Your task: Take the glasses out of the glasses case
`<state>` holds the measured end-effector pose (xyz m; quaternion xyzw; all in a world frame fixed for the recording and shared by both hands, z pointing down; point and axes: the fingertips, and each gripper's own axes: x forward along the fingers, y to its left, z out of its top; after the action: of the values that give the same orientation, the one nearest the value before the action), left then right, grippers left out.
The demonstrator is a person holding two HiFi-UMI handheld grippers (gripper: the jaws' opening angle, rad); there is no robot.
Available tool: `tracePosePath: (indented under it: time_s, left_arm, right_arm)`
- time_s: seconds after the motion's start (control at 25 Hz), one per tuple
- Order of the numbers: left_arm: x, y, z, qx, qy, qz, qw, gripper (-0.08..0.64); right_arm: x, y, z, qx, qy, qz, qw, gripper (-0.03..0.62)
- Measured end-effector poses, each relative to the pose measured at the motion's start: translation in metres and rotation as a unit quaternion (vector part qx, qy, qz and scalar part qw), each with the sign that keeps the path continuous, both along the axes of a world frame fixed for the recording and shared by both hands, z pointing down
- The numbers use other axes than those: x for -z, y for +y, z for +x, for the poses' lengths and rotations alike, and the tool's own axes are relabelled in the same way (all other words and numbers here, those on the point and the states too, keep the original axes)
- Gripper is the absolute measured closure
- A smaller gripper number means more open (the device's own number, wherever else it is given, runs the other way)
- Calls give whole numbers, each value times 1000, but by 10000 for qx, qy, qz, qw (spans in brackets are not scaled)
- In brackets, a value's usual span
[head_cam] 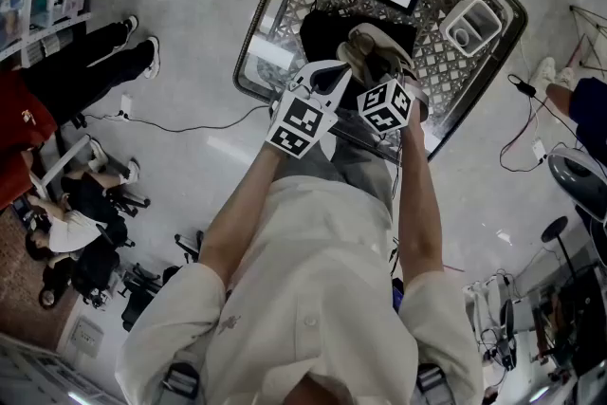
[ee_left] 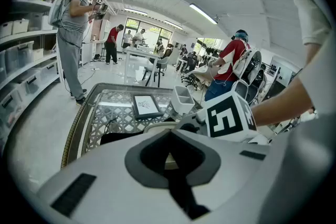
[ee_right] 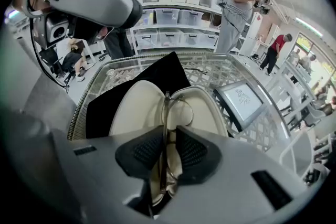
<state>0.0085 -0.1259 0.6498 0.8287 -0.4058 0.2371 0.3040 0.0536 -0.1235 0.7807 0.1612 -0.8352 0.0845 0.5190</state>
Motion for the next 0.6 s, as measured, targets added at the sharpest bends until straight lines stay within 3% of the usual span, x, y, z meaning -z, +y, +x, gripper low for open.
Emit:
tracePosePath:
  time_s: [0.2,0.32,0.6]
  left_arm:
    - [-1,1,2,-5,12,-16,10000,548]
    - [-1,1,2,-16,1,-16,10000,548]
    - [-3,3,-4,18,-34,-27,10000,548]
  right_arm:
    - [-2,0,0,77,39,213,9997,528]
    - [-5,5,-2,161,84,158,9997,572]
    - [-6,6,-2,-56,3,-36,10000,574]
